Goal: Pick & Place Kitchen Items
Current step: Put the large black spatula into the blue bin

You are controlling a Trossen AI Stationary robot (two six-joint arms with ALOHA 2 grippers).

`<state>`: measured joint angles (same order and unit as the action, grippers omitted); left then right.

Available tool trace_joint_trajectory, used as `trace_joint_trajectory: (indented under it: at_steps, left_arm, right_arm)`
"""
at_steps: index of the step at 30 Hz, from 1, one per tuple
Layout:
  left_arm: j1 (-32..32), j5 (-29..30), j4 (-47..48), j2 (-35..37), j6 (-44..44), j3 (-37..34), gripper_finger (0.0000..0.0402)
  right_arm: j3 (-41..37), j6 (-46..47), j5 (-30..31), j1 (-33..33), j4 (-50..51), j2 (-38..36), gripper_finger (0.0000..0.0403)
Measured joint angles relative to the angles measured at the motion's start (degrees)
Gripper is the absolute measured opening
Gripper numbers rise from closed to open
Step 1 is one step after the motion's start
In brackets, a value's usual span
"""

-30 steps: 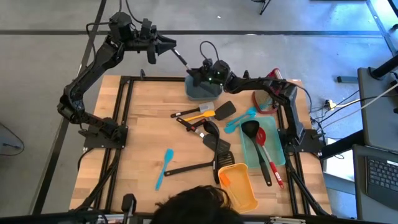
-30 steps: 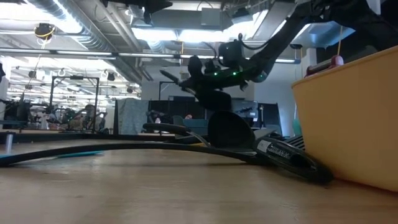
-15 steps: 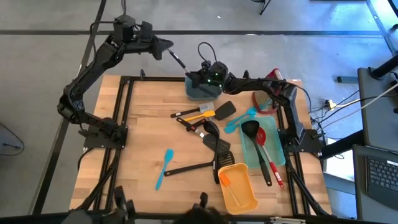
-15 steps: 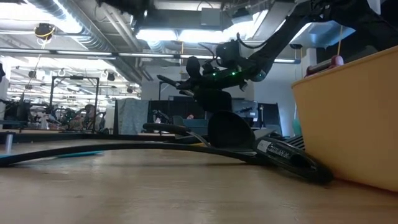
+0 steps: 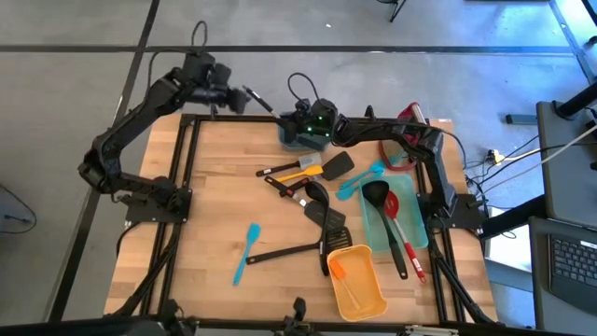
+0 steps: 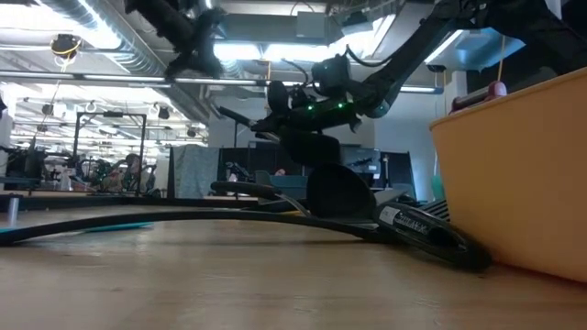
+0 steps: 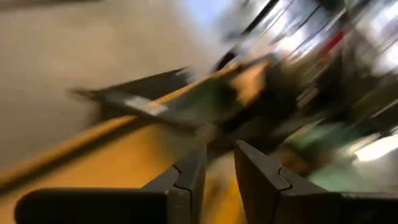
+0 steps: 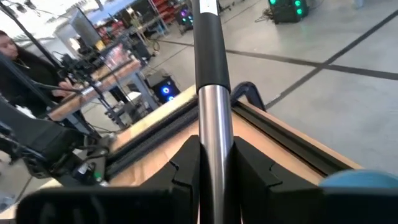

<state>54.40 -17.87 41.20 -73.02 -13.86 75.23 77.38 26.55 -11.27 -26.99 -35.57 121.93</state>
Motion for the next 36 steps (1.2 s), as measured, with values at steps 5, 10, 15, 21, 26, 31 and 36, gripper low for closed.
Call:
trace_joint_trajectory:
  at_steps: [5,10,15,21,26,31,36]
  left_arm:
    - [-5.0,19.0,5.3,-0.2,31.9,-0.3,0.0065]
    - [-9.3,33.9,-4.3,-1.8,45.0,-5.8,0.0064]
    - [-12.1,35.9,-10.4,-4.7,49.1,-9.5,0.0063]
    - [-17.4,42.2,-11.1,-5.8,54.9,-9.6,0.0063]
    - [-20.9,45.5,-13.8,-5.7,61.2,-9.6,0.0061]
    - [-20.8,43.5,-13.3,-8.1,64.3,-9.5,0.0083]
    - [-19.0,40.1,-13.2,-8.8,65.9,-9.5,0.0138]
  right_arm:
    - [0.0,0.0,0.1,0.2,1.3,0.0,0.0067]
    - [0.0,0.1,0.2,0.2,2.5,0.0,0.0067]
    - [0.0,1.7,0.3,0.3,3.6,0.0,0.0067]
    - [0.0,2.6,0.3,0.6,5.3,0.0,0.0067]
    - [0.0,3.4,0.3,0.8,6.9,0.0,0.0067]
    - [0.0,4.1,0.3,0.9,7.7,0.0,0.0067]
    - [0.0,4.3,-0.2,0.9,8.4,0.0,0.0067]
